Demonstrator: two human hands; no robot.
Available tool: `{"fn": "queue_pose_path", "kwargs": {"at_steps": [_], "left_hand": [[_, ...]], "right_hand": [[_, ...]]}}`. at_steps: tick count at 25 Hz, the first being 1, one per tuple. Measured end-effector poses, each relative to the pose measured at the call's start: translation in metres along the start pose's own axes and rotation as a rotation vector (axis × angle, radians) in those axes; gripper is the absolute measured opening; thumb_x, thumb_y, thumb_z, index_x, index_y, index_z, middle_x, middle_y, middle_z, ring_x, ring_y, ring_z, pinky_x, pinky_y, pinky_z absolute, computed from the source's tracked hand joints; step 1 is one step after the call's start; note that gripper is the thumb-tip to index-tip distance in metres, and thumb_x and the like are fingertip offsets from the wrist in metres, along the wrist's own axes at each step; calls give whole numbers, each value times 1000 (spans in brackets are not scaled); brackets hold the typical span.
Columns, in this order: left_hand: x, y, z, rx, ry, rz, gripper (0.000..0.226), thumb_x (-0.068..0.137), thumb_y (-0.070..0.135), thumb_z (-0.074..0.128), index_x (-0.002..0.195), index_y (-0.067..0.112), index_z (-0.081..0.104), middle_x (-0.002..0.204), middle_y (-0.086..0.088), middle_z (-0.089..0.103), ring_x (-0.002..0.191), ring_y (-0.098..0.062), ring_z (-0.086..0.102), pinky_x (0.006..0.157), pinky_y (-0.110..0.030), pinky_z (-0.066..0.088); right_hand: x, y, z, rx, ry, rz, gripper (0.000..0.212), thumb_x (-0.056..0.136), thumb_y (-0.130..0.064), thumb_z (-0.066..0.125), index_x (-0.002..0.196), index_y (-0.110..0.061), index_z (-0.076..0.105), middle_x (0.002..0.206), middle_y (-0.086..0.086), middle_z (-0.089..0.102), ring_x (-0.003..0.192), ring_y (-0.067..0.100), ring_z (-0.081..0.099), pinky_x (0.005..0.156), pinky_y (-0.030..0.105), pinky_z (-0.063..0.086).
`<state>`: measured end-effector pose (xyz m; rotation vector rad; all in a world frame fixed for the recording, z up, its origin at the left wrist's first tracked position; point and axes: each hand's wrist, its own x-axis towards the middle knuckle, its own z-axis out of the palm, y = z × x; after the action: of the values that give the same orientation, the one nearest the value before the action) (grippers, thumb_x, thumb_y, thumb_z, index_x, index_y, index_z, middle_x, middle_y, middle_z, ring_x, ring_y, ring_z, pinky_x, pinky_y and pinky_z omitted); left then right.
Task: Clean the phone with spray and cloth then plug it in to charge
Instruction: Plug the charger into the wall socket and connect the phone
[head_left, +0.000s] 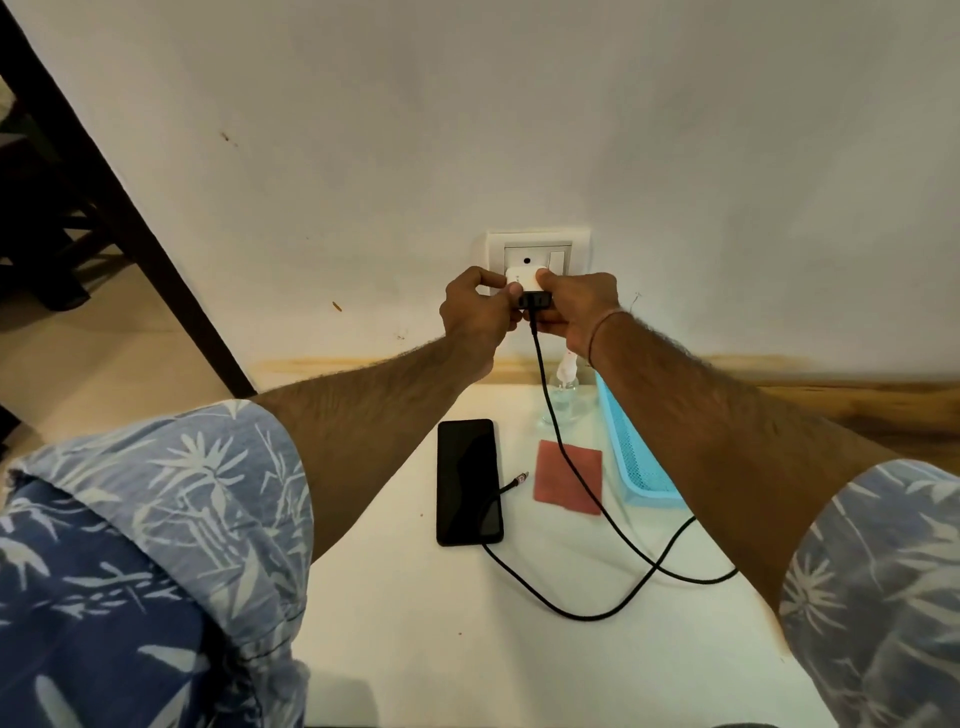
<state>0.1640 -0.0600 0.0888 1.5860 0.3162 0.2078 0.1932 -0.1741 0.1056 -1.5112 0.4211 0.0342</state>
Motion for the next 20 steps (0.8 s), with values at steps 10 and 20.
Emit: {"fn": "queue_pose_path", "kwargs": {"at_steps": [10,20], "left_hand": [[-25,-33,-41,452,-219,66,22,91,18,72,109,11,64,100,-7,72,84,-21,69,71,-30,57],[-46,-108,-97,1755,-1168,601,106,79,12,74,160,34,10,168,-7,-15,153,-38,-10,124,-55,8]], "right_hand": [[-70,12,-8,-474,256,-517,31,89,-36,63,109,-13,56,105,4,65,92,15,60,79,18,48],[-126,151,-4,-1046,-212,-107,28,93,-21,51,119,-13,51,104,14,65,89,32,66,79,44,59]]}}
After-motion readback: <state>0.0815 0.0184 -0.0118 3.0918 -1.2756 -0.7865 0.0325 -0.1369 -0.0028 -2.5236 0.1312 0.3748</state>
